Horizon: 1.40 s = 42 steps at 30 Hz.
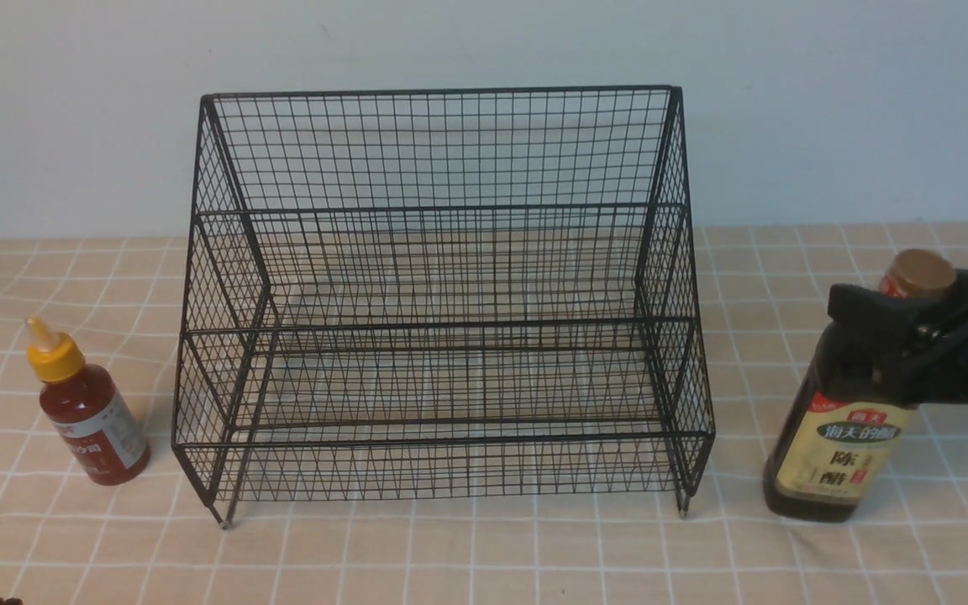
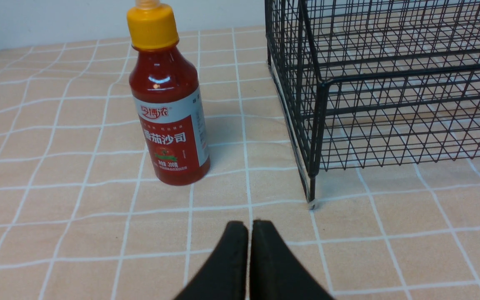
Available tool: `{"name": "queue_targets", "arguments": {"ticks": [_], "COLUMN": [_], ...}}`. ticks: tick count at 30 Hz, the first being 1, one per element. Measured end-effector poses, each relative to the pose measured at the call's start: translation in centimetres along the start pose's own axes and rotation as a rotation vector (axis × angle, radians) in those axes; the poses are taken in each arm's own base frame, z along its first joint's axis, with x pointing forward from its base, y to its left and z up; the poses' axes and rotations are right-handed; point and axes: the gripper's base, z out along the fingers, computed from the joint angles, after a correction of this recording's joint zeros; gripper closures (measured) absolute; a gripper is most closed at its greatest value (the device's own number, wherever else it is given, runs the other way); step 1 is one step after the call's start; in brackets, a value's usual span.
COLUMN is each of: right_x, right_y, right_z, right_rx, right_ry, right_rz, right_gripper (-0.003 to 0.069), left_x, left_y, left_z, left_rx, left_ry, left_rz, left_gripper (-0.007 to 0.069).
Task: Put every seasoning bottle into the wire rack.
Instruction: Use the right arm to grab the condiment bottle closest to it, then use the right arm to put the condiment bottle back on the shelf
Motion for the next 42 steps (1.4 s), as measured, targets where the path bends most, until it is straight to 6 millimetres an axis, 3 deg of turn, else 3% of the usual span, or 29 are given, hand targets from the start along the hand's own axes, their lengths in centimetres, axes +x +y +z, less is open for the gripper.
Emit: {"name": "queue_targets", "arguments": {"ticks": [5,10,18,27,33,36,37,42], "right_x": [-0.3,-2.9,-14.1,-20.3,-20.4,-19.5,-18.7,-17.2], "right_y": [0.0,0.3,2.7,5.0,5.8,6.6,7.5,8.9], "right_z": [-0.2,-0.7,-3.4,-5.7,-3.3,-1.0,0.7,4.0], "right_rx": [0.012,-0.004,-0.17,-0.398,-0.536,-0.561,-0.56,-0.494], "right_ry": [-0.017,-0.08,-0.386,-0.569,-0.522,-0.473,-0.436,-0.37], "right_rz": [-0.017,-0.105,-0.255,-0.258,-0.196,-0.182,-0.195,-0.203], "right_gripper": [0.0342,0.0342,0.0342,0.0342,0.0342,0.0342,0.0342,0.0342], "left_x": [0.0,0.0,0.0,0.0,0.0,0.0,0.0,0.0], "left_y": [0.0,0.0,0.0,0.0,0.0,0.0,0.0,0.0], "left_z": [0.0,0.0,0.0,0.0,0.0,0.0,0.0,0.0], "left_rx": [0.0,0.0,0.0,0.0,0.0,0.0,0.0,0.0], "left_ry": [0.0,0.0,0.0,0.0,0.0,0.0,0.0,0.0], "left_rz": [0.0,0.0,0.0,0.0,0.0,0.0,0.0,0.0], "left_gripper": [0.0631,0.0631,0.0631,0.0631,0.0631,0.0631,0.0631,0.0631]}}
